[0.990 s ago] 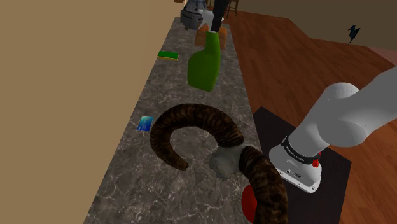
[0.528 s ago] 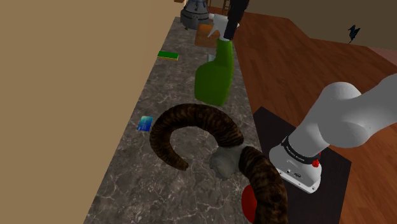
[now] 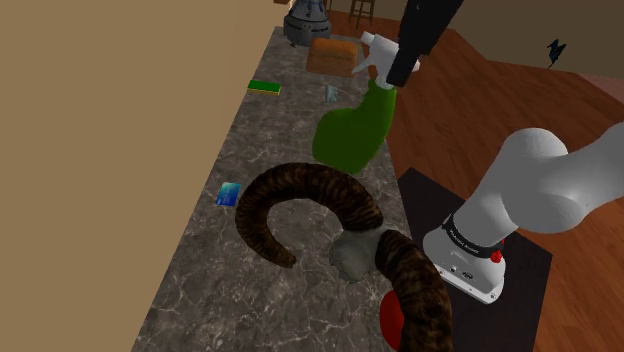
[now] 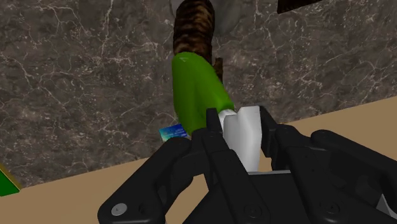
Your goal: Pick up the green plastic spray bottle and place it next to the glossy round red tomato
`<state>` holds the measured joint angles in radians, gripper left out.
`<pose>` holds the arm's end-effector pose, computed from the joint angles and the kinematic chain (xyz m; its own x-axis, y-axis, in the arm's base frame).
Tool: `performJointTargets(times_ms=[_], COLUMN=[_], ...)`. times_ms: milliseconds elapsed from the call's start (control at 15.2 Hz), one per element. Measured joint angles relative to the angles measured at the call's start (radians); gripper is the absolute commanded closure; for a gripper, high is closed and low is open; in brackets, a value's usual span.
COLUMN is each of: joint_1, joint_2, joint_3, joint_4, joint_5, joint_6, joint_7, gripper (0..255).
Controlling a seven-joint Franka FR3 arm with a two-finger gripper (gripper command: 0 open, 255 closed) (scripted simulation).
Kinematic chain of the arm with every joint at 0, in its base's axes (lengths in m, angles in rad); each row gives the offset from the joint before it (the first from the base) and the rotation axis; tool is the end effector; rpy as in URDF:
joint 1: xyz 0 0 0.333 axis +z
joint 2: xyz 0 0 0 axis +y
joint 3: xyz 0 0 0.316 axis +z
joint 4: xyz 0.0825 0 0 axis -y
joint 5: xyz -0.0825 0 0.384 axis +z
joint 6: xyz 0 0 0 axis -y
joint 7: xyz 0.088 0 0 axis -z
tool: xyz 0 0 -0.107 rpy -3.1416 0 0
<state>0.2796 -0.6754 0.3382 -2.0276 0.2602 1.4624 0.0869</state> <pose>0.2298 0.2617 0.6789 0.8725 0.4830 0.0734 0.4870 -0.8718 -0.0532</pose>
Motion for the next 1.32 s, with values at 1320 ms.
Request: performJointTargets(times_ms=[1320], joint_1=[0.044], joint_2=[-0.008], joint_3=[0.372], joint_4=[0.282], joint_5=[0.200], joint_6=[-0.145], joint_7=[0.480], gripper=[255])
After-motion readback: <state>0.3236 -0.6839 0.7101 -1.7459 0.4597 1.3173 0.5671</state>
